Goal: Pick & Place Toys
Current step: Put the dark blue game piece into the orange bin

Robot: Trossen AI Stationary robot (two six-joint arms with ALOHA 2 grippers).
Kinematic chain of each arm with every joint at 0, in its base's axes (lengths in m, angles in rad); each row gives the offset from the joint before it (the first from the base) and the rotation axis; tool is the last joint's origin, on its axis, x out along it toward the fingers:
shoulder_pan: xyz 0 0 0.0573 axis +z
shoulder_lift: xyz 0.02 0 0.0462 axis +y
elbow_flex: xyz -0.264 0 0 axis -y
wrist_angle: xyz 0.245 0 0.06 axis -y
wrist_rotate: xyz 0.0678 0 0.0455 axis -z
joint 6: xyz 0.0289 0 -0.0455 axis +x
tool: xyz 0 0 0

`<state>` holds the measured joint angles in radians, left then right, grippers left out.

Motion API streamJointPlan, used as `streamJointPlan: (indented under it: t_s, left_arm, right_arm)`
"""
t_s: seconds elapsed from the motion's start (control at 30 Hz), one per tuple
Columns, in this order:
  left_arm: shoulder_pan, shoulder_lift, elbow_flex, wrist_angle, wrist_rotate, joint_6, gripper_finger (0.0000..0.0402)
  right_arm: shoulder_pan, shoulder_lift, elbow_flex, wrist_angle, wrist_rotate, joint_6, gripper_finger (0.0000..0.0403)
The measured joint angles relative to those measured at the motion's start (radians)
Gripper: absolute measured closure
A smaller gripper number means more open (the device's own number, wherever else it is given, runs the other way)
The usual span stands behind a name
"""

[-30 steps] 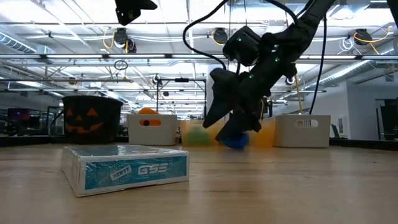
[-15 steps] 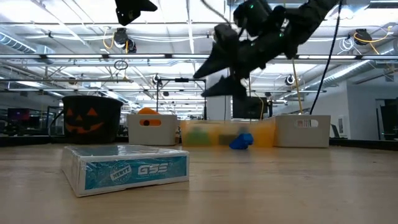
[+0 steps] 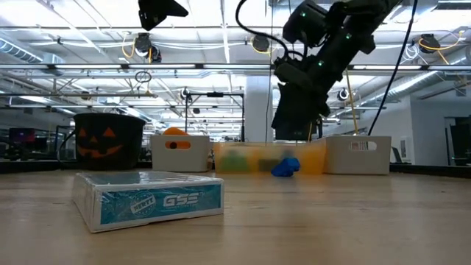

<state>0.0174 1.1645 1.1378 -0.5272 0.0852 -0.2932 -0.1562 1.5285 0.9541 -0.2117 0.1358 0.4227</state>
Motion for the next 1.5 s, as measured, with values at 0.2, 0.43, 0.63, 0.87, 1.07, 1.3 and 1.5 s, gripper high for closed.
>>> streamJointPlan:
  t_s: [0.2,0.43,0.63,0.87,1.07,1.3,1.5]
  left_arm:
    - [0.000,0.000,0.000,0.000,-0.007,-0.001,0.0215]
    - [0.000,0.000,0.000,-0.004,-0.007,-0.023,0.0215]
    - [0.000,0.000,0.000,-0.024,-0.007,-0.024,0.0215]
    - [0.000,0.000,0.000,-0.025,-0.006,-0.023,0.0215]
    - [0.000,0.000,0.000,-0.025,-0.006,-0.023,0.0215]
    - [0.000,0.000,0.000,-0.026,-0.006,-0.022,0.0215]
    - [0.000,0.000,0.000,-0.026,-0.006,-0.021,0.0215]
  right_arm:
    - [0.000,0.067,-0.001,0.001,0.000,0.011,0.0145]
    - [-0.002,0.123,-0.001,0.007,0.000,0.011,0.0145]
    - [-0.002,0.146,-0.001,0.005,0.029,0.012,0.0145]
    - [-0.016,0.144,-0.001,0.006,0.072,0.012,0.0145]
    - [-0.034,0.144,-0.001,-0.002,0.071,0.012,0.0145]
    - [-0.035,0.144,-0.006,0.005,0.042,0.007,0.0145]
    - [-0.034,0.144,-0.028,0.005,0.045,0.003,0.0145]
